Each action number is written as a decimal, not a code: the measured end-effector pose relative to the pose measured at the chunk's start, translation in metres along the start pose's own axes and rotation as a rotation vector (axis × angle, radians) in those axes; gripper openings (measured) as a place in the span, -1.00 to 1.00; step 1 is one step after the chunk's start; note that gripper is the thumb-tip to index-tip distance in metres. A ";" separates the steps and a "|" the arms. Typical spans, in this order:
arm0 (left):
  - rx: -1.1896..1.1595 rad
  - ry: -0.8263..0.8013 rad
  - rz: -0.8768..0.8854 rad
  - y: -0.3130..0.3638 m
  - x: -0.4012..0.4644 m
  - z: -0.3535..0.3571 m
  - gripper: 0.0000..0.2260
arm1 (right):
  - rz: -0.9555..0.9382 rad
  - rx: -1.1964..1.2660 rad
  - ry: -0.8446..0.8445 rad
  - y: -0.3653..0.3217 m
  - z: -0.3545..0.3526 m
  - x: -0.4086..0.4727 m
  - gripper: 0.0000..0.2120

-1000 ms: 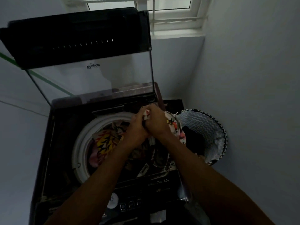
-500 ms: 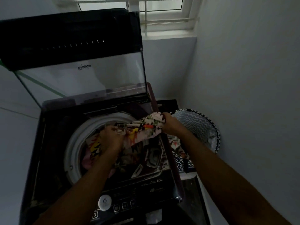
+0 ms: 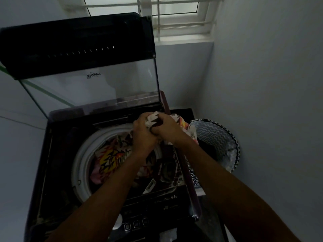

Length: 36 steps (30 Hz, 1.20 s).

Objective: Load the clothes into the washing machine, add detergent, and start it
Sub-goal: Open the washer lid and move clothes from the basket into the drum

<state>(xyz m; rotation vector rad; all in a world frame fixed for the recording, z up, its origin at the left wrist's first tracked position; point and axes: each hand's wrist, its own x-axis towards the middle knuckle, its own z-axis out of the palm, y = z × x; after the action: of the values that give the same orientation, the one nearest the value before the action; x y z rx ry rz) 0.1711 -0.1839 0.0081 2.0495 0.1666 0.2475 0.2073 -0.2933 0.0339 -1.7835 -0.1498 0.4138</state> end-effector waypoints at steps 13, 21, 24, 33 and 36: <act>0.433 0.195 -0.466 -0.072 -0.020 -0.045 -0.55 | 0.248 -0.661 -0.082 0.054 -0.037 0.003 -0.30; 0.371 -0.130 -0.061 -0.048 -0.017 -0.024 -0.22 | -0.048 -0.955 0.322 0.055 0.000 0.007 -0.76; 0.166 -0.249 0.108 -0.033 -0.006 -0.015 -0.16 | -0.091 -0.644 0.357 0.037 0.007 0.011 -0.80; 0.328 -0.223 0.070 -0.044 0.000 -0.024 -0.50 | 0.038 0.039 -0.107 0.023 0.010 0.000 -0.80; 0.281 -0.089 -0.017 -0.037 -0.008 -0.035 -0.68 | -0.115 -0.285 -0.031 0.034 0.017 0.001 -0.74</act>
<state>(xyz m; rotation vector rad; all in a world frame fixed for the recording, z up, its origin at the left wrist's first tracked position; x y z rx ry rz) 0.1541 -0.1387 -0.0095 2.3321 0.1711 0.1272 0.1979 -0.2863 -0.0022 -2.0371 -0.3457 0.3502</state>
